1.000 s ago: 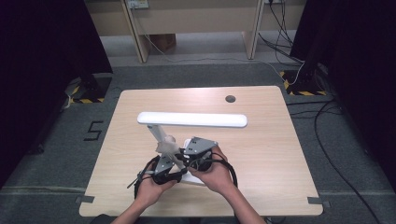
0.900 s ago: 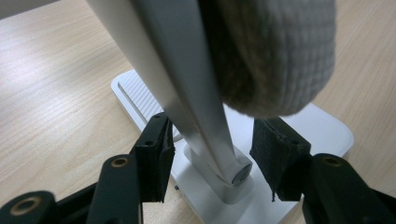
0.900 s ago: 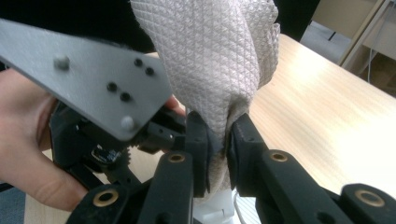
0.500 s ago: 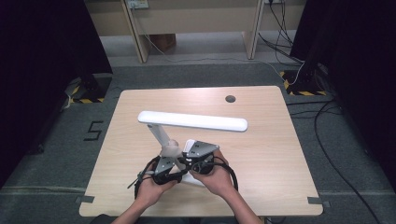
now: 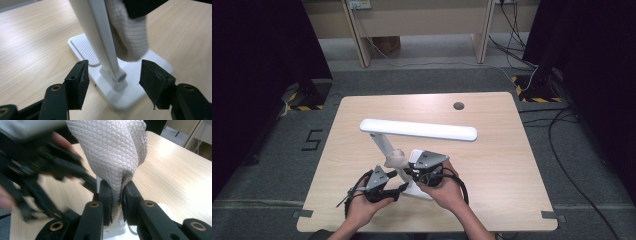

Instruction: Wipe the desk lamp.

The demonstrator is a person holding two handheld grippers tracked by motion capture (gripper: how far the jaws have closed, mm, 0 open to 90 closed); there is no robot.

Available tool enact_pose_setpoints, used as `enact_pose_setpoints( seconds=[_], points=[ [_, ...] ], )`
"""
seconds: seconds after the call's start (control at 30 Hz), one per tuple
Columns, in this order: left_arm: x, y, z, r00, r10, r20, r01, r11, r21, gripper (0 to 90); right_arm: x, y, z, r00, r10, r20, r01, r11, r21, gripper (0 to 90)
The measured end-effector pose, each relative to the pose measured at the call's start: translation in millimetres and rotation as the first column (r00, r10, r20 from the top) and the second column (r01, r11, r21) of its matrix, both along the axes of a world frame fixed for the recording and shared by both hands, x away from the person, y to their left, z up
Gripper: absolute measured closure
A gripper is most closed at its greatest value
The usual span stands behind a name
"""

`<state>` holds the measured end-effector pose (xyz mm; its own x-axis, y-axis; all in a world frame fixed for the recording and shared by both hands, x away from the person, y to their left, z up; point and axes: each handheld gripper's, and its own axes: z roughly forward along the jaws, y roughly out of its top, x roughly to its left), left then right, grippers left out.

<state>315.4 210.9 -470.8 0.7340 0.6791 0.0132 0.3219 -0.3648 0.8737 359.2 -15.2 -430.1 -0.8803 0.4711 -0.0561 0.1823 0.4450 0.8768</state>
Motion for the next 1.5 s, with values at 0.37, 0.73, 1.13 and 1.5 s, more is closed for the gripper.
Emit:
enact_pose_setpoints(
  seconds=[0.37,0.73,1.13,1.5],
  points=[
    [-7.0,48.3,91.1,0.9962,0.002,0.087,0.01,0.9897,-0.143,35.4,-0.4,0.8,-2.3,0.9999,-0.008,-0.011,0.008,1.0,-0.012,79.7],
    [19.9,21.0,113.3,0.993,0.066,0.098,-0.034,0.9539,-0.298,38.2,-1.6,1.1,-3.8,0.9999,-0.012,0.001,0.012,1.0,-0.024,79.6],
    [32.0,8.2,109.5,0.9836,0.154,0.095,-0.115,0.9377,-0.328,52.0,-4.2,4.7,4.1,0.9993,-0.012,0.035,0.014,0.999,-0.04,79.5],
    [33.1,3.9,108.8,0.969,0.225,0.102,-0.184,0.9326,-0.311,67.5,-5.4,12.5,7.3,0.9987,-0.018,0.047,0.022,0.996,-0.082,79.7]
  ],
)
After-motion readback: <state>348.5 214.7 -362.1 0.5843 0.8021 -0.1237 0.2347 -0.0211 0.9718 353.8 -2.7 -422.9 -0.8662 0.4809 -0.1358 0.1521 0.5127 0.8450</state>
